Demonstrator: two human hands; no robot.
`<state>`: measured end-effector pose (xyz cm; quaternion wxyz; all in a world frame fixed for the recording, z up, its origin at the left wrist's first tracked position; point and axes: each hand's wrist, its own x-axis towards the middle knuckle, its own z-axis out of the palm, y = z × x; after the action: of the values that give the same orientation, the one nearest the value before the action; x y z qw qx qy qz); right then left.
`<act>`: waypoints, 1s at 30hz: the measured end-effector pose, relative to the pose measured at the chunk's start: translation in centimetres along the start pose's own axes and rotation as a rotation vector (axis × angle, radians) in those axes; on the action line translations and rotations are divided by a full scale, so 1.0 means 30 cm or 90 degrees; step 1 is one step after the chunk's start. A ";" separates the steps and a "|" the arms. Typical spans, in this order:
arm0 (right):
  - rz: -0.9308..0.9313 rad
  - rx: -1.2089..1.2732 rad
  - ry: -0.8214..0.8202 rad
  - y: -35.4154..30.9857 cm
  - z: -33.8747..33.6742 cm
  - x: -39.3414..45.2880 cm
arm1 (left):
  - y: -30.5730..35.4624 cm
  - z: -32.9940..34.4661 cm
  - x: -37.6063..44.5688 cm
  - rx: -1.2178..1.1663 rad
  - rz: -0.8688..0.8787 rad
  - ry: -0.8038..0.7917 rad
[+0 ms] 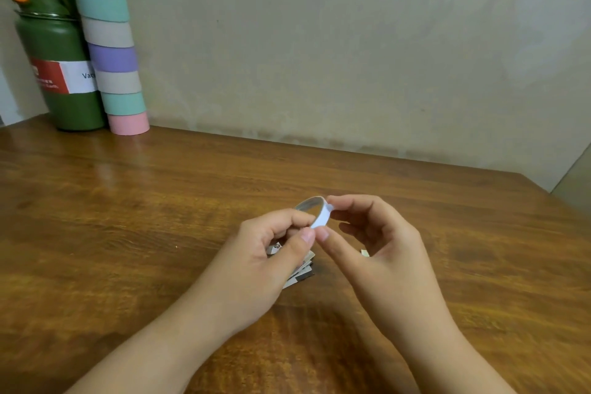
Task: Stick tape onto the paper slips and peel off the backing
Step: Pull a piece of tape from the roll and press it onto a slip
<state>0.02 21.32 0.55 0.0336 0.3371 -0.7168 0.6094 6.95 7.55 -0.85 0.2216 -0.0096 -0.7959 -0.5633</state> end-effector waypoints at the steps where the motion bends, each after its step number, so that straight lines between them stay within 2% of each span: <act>1: -0.002 0.012 0.004 0.000 0.001 -0.001 | -0.001 0.000 0.000 0.005 -0.007 0.007; 15: -0.035 0.024 0.012 0.011 0.034 -0.020 | -0.001 0.007 0.000 -0.060 -0.066 0.105; 21: -0.141 -0.179 0.022 0.040 0.048 -0.022 | 0.011 0.014 -0.006 -0.052 -0.062 0.101; 30: -0.197 -0.188 0.075 0.040 0.044 -0.016 | 0.012 0.017 -0.009 0.001 -0.035 0.139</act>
<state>0.23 20.38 -1.02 0.2175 0.3979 -0.7349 0.5043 7.11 8.20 -0.75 0.2914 0.0737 -0.7675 -0.5662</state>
